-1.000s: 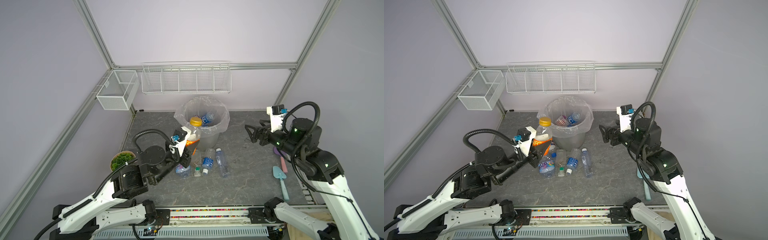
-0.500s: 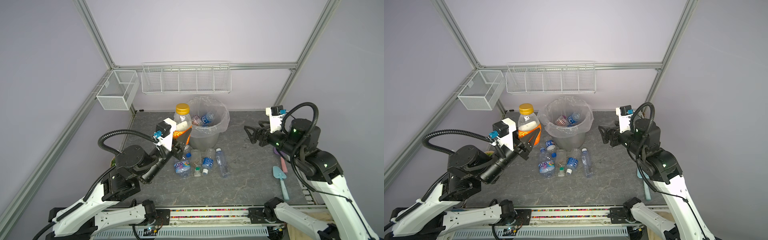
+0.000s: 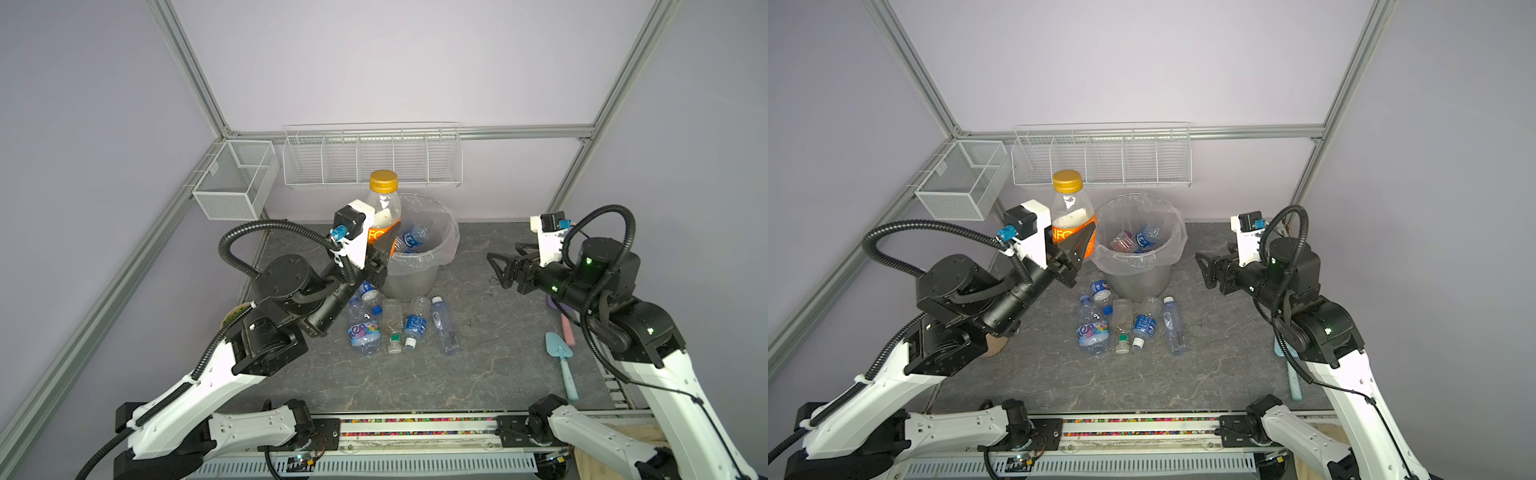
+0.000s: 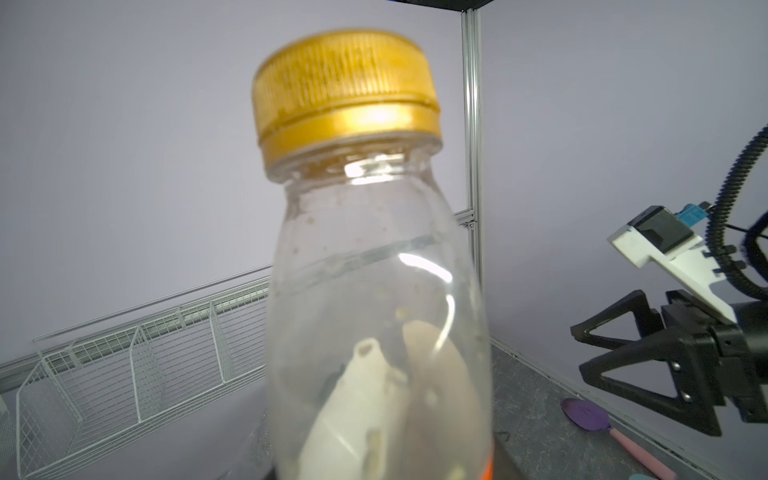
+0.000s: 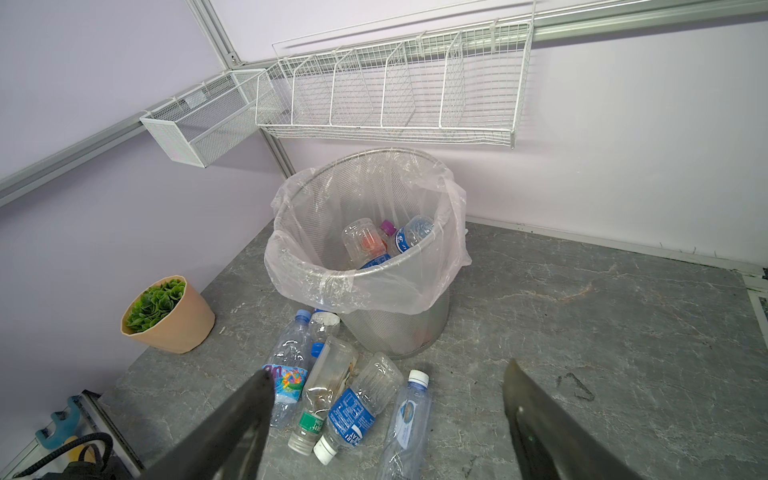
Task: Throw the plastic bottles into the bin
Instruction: 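Lift the orange NFC bottle with the left gripper up over the bin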
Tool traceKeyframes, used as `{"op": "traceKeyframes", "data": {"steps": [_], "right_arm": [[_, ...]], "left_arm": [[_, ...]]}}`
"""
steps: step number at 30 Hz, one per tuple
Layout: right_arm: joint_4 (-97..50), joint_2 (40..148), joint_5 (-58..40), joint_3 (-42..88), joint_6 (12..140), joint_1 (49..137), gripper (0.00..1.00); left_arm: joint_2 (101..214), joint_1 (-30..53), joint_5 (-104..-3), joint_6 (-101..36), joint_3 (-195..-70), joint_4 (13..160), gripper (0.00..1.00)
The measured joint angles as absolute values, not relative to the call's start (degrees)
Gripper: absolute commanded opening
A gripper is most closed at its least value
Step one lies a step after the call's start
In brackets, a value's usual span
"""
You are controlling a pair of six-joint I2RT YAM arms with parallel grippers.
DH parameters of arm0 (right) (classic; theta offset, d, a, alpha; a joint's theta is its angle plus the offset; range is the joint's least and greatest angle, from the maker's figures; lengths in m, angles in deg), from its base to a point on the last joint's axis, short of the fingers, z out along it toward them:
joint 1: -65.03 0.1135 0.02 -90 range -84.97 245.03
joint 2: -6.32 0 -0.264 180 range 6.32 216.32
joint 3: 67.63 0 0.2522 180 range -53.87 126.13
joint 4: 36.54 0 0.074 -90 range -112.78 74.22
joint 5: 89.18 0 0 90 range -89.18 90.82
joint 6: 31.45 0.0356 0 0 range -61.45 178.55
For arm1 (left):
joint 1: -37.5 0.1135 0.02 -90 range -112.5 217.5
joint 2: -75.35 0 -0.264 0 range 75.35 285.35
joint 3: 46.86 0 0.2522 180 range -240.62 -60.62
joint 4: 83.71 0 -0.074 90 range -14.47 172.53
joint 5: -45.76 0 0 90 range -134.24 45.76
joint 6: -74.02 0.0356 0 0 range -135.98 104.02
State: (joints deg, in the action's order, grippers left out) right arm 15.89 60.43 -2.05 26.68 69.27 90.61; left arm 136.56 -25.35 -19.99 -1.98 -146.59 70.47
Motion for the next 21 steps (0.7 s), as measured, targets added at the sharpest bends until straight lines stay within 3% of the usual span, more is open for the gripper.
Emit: {"op": "traceKeyframes", "data": {"steps": [12, 21], "right_arm": [[15.9, 60.1, -2.3, 25.3, 69.3, 90.6, 0.88], [15.8, 60.1, -3.6, 24.5, 69.7, 90.4, 0.88]], "left_arm": [[144.4, -21.3, -25.9, -0.7, -158.4, 70.2, 0.21], [152.5, -8.2, -35.0, -9.0, -159.6, 71.9, 0.21]]}}
